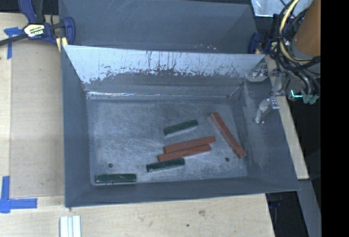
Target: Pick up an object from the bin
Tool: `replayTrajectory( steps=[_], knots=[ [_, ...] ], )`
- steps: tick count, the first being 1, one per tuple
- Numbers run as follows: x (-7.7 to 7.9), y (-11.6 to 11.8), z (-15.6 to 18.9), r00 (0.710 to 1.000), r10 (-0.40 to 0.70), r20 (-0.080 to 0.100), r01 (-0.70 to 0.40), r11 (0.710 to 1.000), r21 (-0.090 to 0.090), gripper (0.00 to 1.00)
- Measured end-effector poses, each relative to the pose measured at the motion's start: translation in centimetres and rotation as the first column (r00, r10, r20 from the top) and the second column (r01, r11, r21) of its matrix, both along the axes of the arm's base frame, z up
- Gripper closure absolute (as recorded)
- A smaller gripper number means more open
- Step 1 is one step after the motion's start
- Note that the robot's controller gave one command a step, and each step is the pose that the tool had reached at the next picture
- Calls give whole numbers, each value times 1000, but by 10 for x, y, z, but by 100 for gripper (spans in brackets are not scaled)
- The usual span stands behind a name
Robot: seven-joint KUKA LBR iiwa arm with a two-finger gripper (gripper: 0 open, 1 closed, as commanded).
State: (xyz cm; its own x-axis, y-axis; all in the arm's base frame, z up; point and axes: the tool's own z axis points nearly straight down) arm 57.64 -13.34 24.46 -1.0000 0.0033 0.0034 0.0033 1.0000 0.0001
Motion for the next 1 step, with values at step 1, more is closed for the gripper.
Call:
replayTrajectory(
  steps=[1],
  knots=[
    [2,1,4,1000,3,8,-3,1000,-1,0]
  ],
)
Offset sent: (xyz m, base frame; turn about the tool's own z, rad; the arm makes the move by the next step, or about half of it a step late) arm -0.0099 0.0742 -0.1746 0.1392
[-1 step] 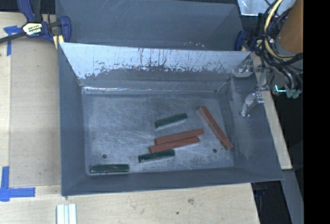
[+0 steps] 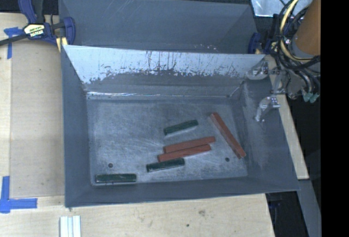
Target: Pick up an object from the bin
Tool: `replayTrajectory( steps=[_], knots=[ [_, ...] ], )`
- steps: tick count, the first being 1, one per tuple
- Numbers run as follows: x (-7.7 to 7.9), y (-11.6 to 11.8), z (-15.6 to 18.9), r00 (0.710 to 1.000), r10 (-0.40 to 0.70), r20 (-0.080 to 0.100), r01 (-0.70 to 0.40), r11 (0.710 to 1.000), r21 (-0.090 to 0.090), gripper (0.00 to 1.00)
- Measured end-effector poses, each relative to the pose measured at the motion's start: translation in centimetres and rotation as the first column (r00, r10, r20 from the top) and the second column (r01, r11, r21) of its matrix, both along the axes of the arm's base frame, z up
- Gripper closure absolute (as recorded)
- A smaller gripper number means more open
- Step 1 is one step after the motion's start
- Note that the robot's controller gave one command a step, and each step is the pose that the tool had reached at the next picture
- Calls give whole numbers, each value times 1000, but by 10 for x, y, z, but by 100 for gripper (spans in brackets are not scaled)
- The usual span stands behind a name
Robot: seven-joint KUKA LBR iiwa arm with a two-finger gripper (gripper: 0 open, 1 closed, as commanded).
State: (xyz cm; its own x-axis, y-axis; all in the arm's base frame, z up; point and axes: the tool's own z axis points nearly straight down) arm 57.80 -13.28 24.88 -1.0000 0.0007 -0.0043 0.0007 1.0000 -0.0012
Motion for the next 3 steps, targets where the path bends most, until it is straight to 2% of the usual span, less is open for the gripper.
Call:
replayTrajectory(
  steps=[1,2,3],
  knots=[
    [-4,31,-76,998,-62,3,62,998,0,0],
    [-1,113,-90,997,-75,-1,75,997,2,0],
    [0,137,-94,1000,12,-3,-12,1000,3,0]
  ],
)
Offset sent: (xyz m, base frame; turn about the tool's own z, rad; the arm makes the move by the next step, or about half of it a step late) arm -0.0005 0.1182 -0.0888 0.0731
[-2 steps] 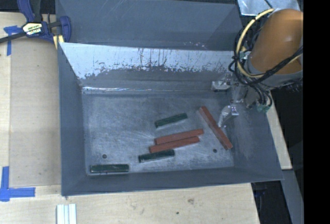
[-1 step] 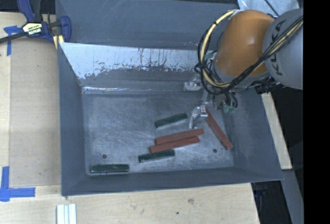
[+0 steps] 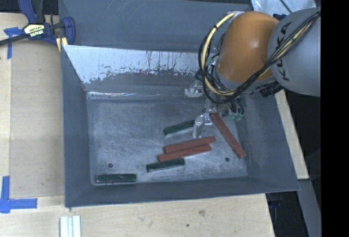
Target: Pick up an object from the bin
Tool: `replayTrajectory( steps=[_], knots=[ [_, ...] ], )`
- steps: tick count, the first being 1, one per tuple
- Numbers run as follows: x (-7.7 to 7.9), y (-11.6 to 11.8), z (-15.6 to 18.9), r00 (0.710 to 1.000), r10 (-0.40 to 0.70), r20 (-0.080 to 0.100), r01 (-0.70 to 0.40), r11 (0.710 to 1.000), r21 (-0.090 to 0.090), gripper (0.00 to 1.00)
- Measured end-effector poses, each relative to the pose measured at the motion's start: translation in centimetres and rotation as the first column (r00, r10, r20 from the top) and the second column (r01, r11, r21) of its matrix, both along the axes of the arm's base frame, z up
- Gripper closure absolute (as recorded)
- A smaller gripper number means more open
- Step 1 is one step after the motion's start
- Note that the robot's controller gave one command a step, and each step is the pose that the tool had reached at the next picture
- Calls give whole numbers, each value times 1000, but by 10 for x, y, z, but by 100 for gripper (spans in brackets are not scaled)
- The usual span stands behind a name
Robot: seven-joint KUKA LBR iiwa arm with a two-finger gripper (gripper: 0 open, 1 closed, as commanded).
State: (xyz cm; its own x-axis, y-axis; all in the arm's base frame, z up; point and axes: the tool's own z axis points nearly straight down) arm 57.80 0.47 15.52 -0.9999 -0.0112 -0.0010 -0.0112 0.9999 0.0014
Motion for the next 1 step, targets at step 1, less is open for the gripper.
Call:
replayTrajectory(
  steps=[1],
  knots=[
    [13,0,-68,999,37,7,-37,999,-2,0]
  ],
)
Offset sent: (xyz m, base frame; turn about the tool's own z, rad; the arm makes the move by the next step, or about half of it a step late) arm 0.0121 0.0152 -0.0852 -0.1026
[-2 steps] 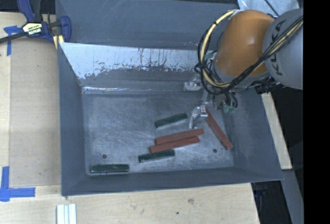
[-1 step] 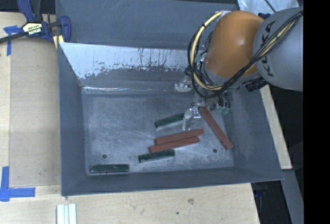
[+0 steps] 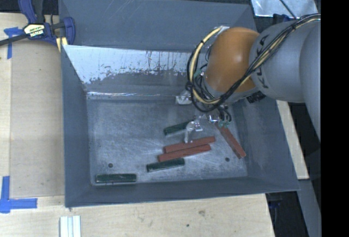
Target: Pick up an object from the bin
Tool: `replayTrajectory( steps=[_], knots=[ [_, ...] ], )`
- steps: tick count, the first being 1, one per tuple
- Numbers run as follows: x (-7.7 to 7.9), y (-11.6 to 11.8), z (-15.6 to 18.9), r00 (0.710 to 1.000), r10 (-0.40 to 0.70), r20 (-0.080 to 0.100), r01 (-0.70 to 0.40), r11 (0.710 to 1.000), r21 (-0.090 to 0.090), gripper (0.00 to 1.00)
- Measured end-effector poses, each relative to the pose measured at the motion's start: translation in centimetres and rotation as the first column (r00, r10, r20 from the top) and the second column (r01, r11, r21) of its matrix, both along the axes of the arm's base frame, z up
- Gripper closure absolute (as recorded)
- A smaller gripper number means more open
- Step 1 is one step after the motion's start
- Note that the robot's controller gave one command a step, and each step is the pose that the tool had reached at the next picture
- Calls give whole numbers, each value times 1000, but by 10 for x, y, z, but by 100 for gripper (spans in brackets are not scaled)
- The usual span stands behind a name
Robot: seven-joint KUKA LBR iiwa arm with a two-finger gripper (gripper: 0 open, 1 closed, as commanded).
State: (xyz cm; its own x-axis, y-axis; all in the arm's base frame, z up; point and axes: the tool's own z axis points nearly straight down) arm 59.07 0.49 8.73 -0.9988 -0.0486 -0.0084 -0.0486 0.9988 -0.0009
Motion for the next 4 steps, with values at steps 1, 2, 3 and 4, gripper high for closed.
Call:
replayTrajectory(
  steps=[1,2,3,4],
  knots=[
    [3,1,-3,1000,7,7,-7,1000,1,100],
    [3,1,-3,1000,7,7,-7,1000,1,100],
    [2,1,-1,1000,8,3,-8,1000,0,100],
    [1,1,7,1000,8,-4,-8,1000,0,100]
  ],
)
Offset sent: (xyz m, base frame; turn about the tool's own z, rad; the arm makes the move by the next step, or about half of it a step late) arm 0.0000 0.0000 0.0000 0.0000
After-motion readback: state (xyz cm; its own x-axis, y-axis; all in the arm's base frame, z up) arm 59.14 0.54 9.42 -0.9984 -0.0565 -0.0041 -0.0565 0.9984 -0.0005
